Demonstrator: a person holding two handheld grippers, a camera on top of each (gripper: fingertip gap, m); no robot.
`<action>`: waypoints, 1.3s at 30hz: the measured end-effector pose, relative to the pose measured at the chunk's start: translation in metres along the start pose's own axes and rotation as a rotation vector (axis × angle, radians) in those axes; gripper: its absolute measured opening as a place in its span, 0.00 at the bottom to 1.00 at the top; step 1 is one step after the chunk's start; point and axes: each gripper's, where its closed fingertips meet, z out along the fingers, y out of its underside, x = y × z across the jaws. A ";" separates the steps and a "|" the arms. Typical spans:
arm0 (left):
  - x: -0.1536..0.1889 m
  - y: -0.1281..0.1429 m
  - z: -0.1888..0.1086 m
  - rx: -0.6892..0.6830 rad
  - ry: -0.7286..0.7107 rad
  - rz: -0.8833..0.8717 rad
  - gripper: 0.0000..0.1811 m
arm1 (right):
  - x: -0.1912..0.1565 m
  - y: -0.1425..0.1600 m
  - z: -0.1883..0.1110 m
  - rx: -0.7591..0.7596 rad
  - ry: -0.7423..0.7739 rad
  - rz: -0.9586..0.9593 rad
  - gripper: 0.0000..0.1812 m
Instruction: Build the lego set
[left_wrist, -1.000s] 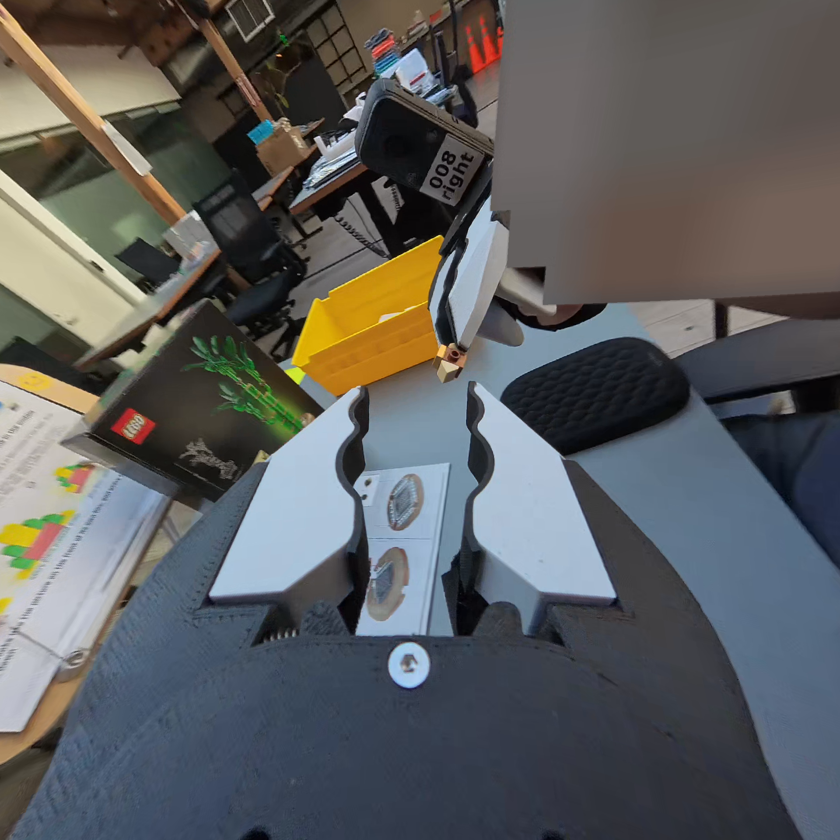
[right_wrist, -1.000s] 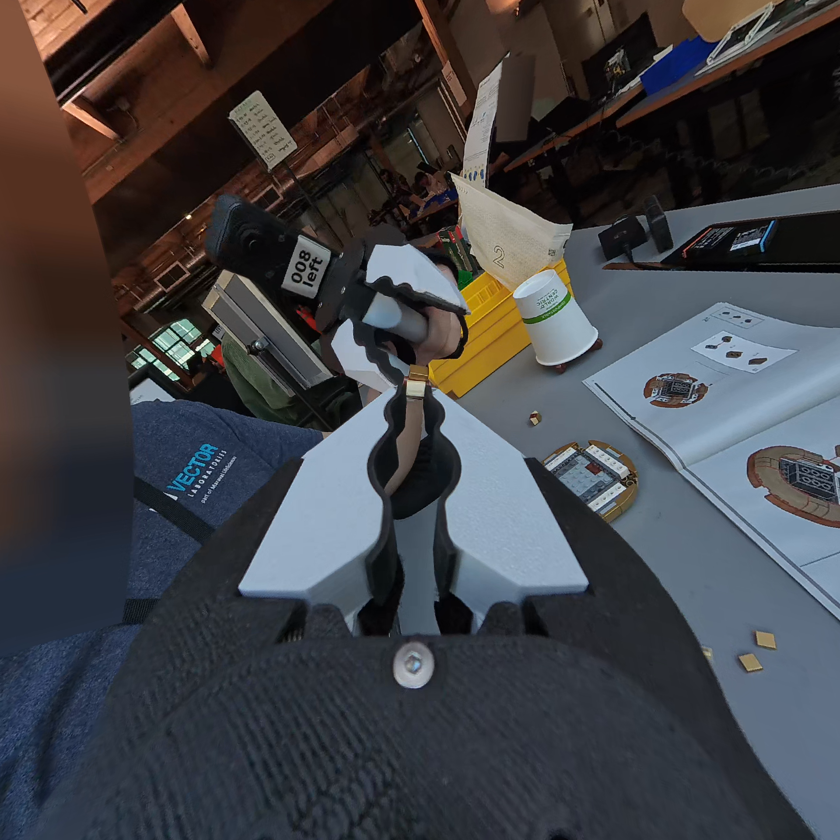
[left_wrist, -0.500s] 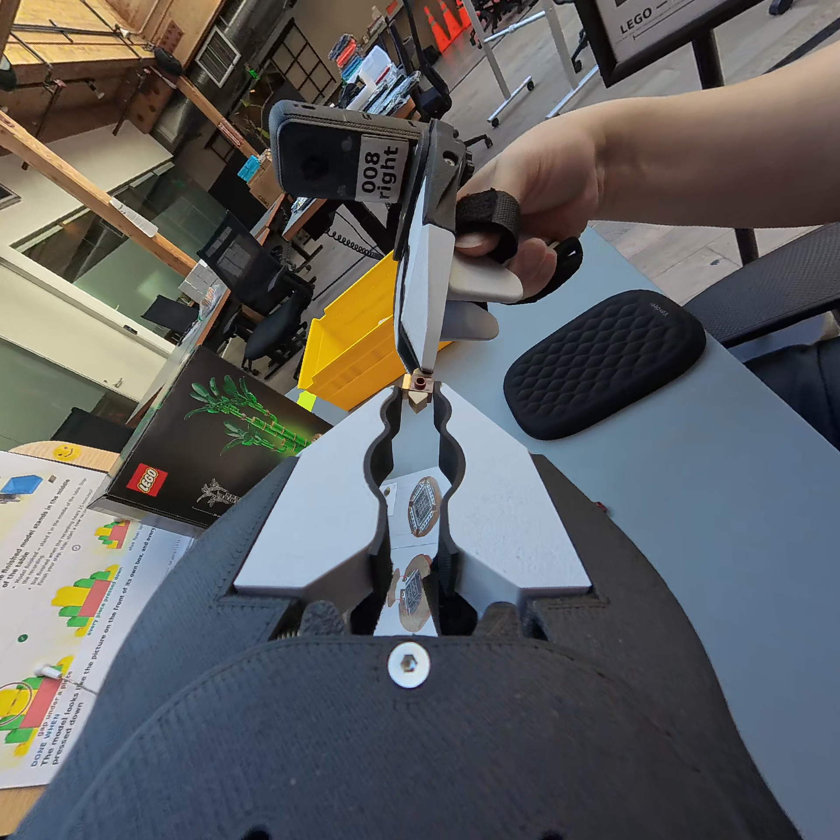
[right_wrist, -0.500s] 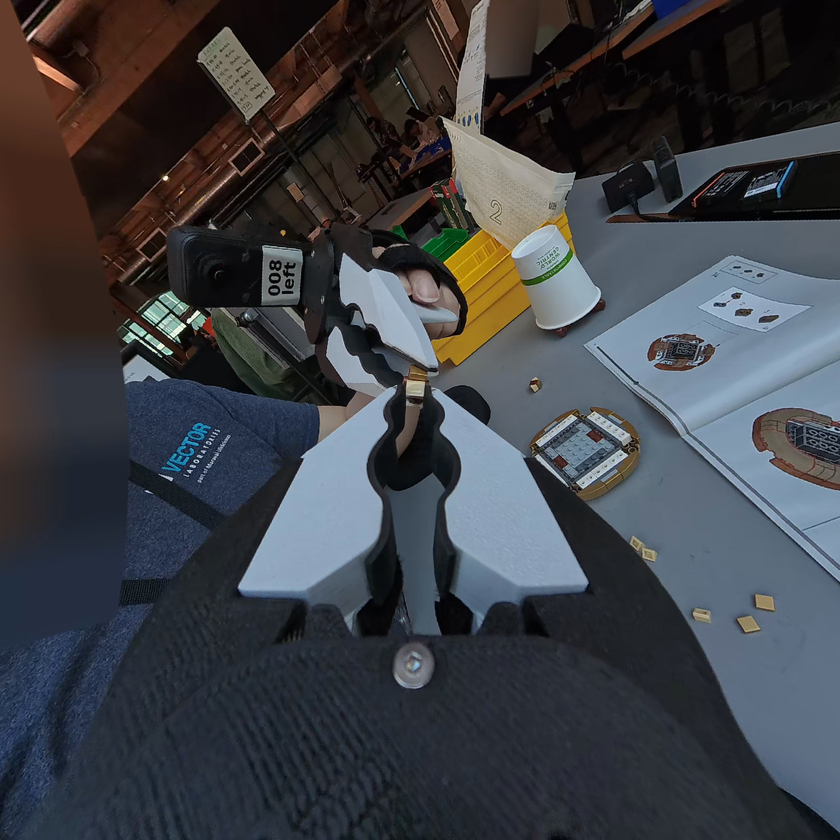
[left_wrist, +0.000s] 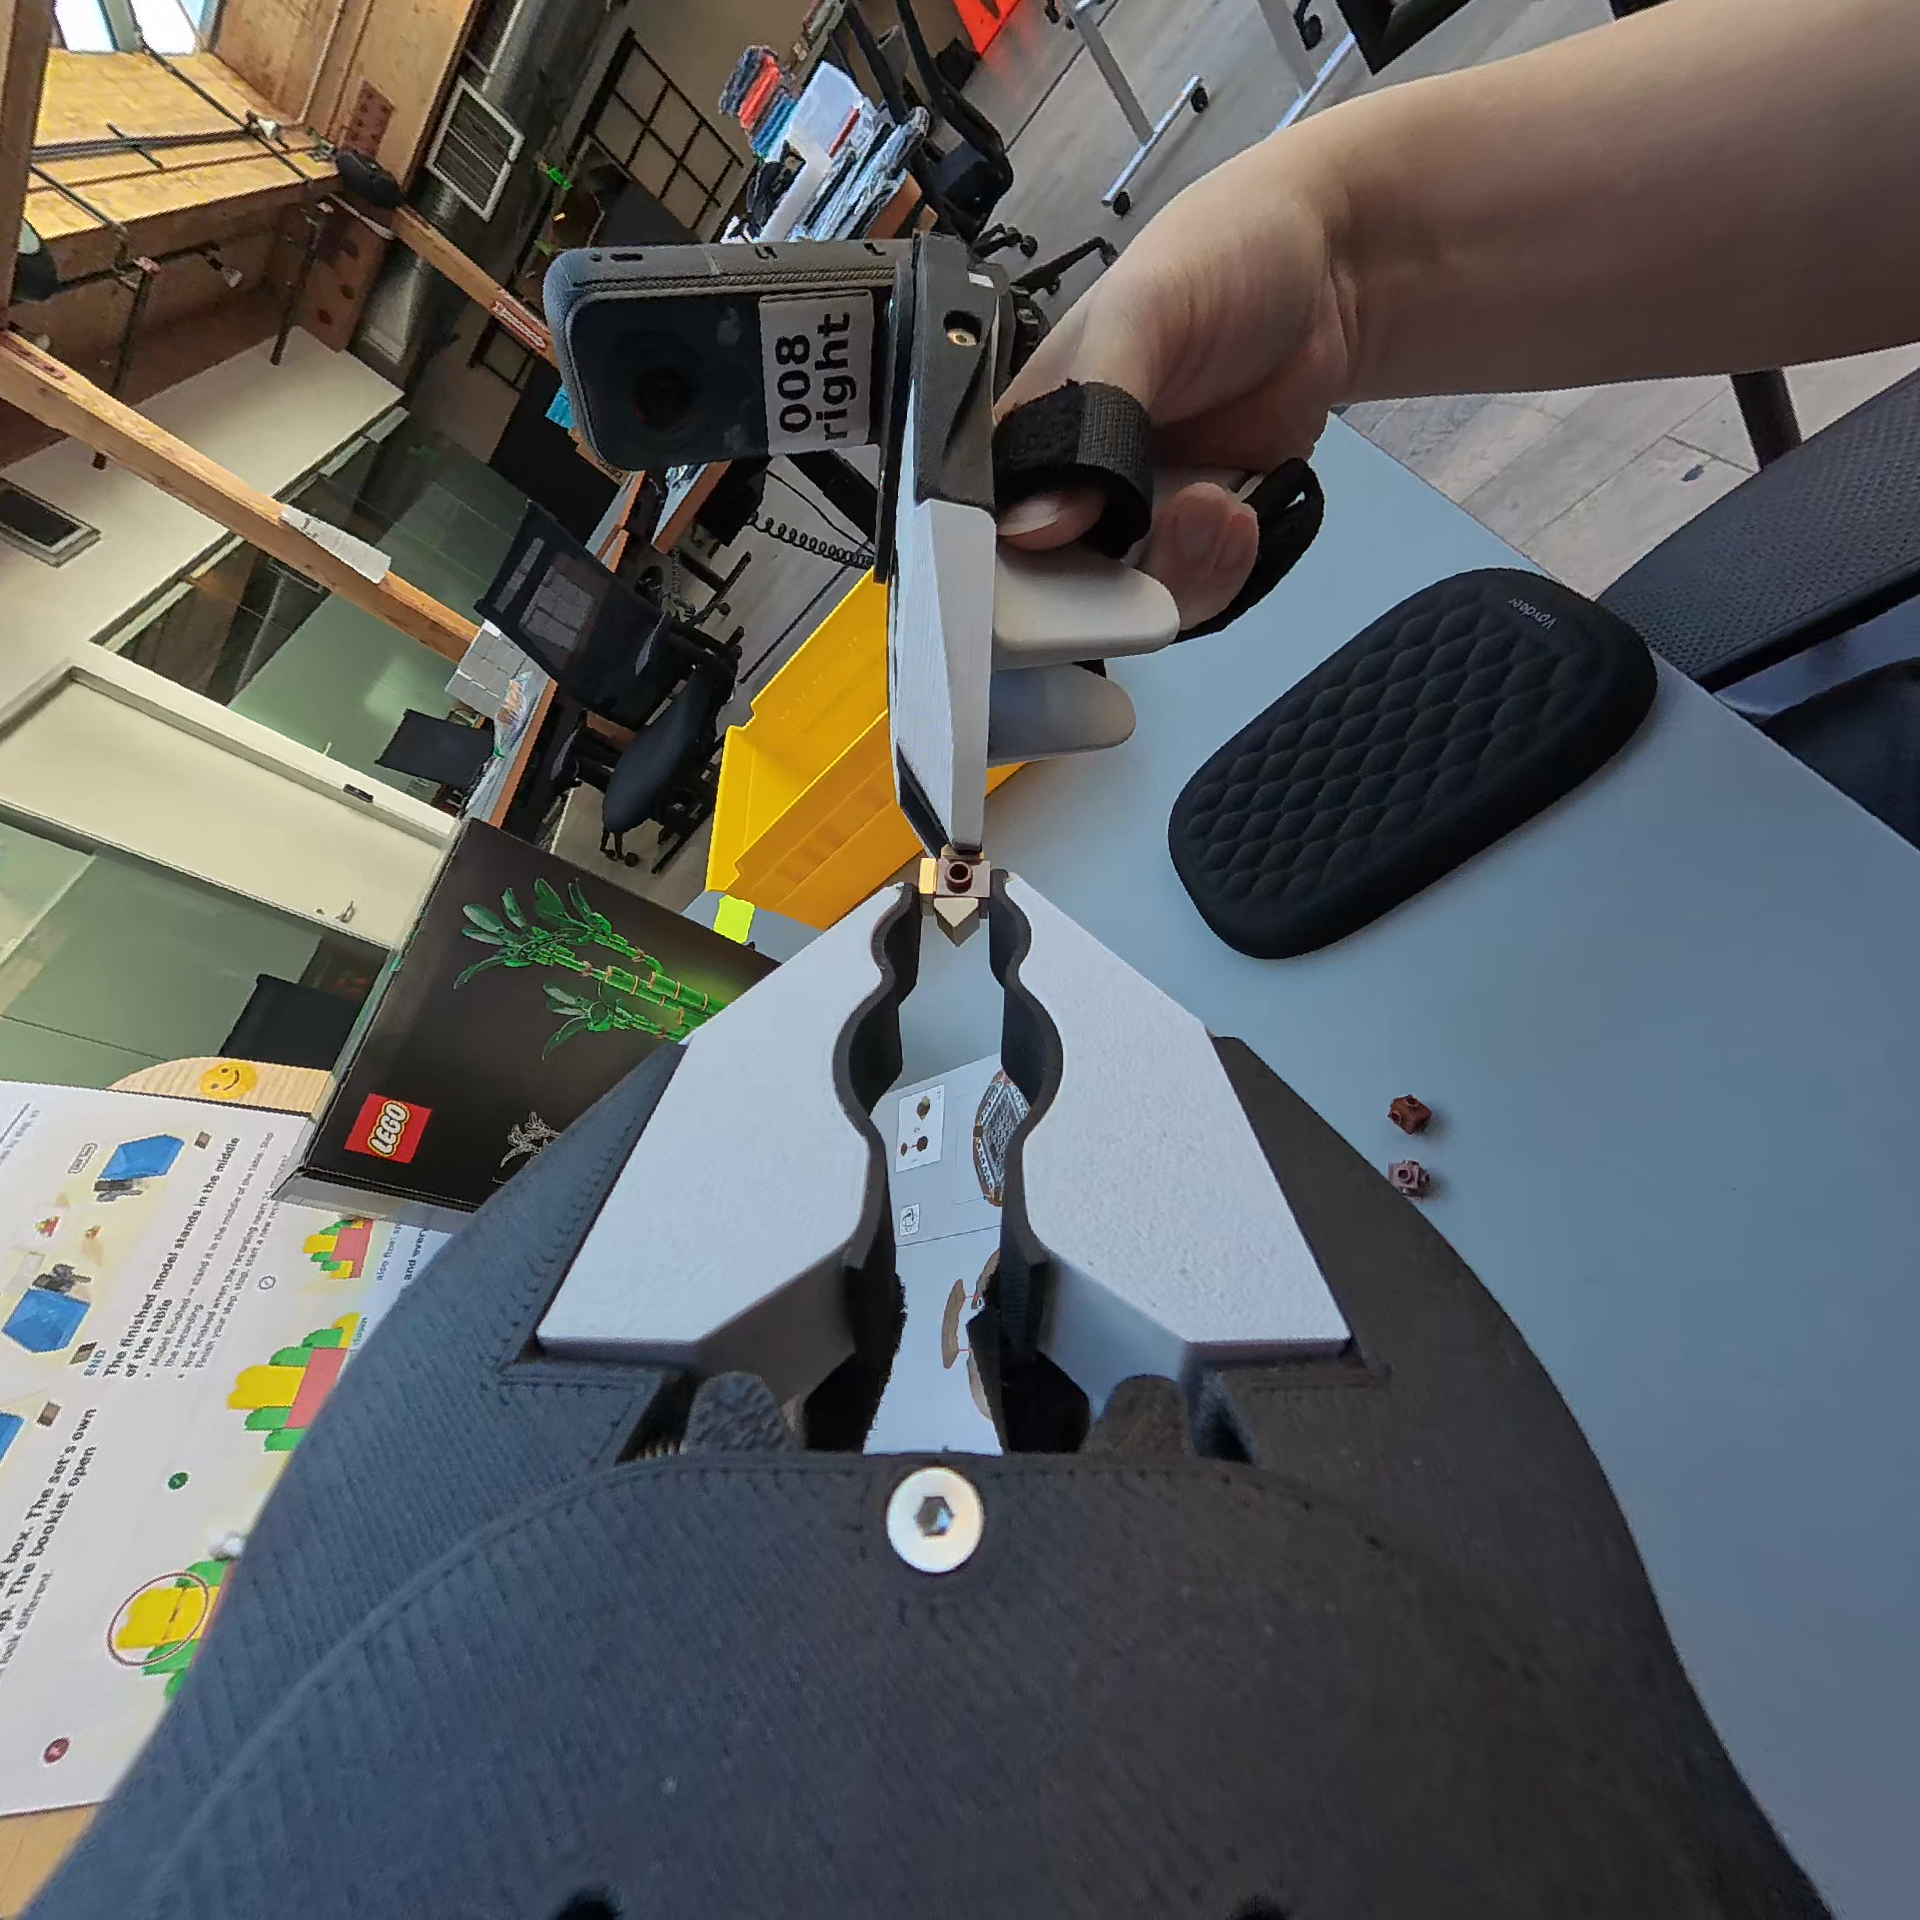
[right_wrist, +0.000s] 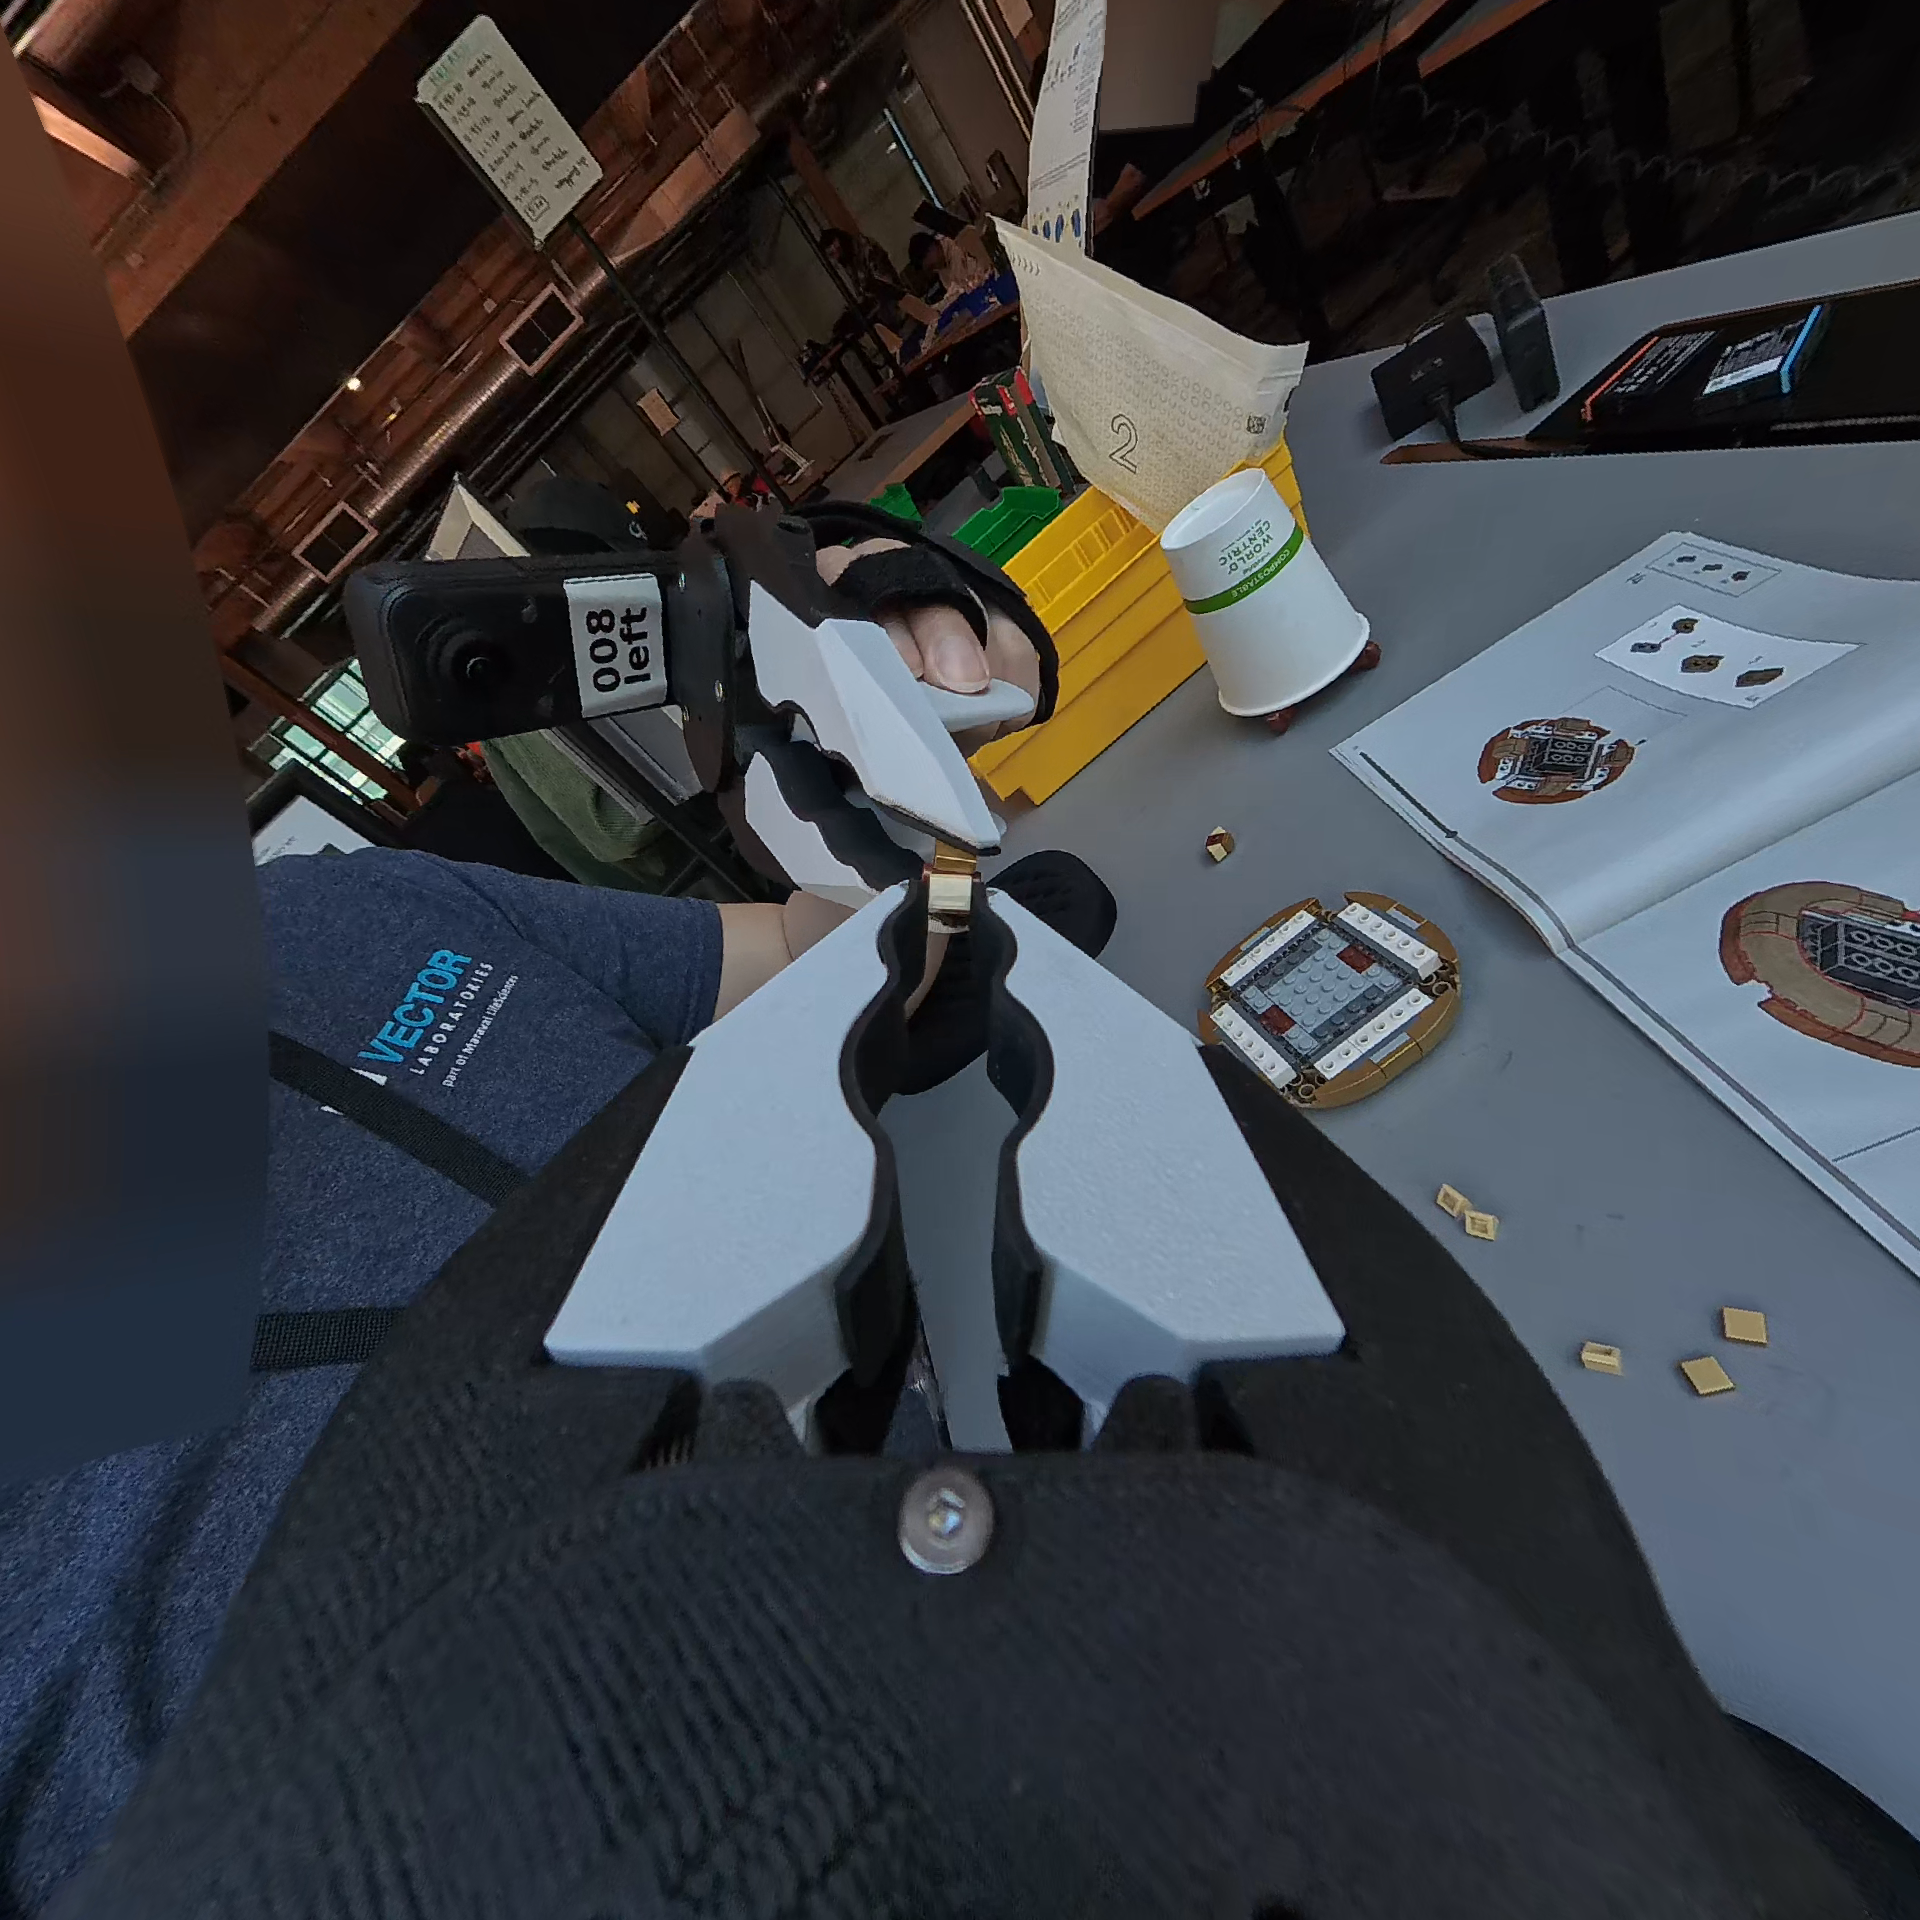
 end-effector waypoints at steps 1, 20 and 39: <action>0.000 0.001 0.000 -0.004 -0.004 0.011 0.06 | 0.001 0.000 0.000 0.002 0.002 0.006 0.04; 0.006 0.003 0.005 -0.040 -0.024 0.143 0.06 | 0.002 0.007 -0.002 -0.022 -0.003 0.061 0.04; 0.007 0.006 0.004 -0.030 0.014 0.077 0.06 | 0.005 0.008 0.000 -0.002 -0.030 0.098 0.04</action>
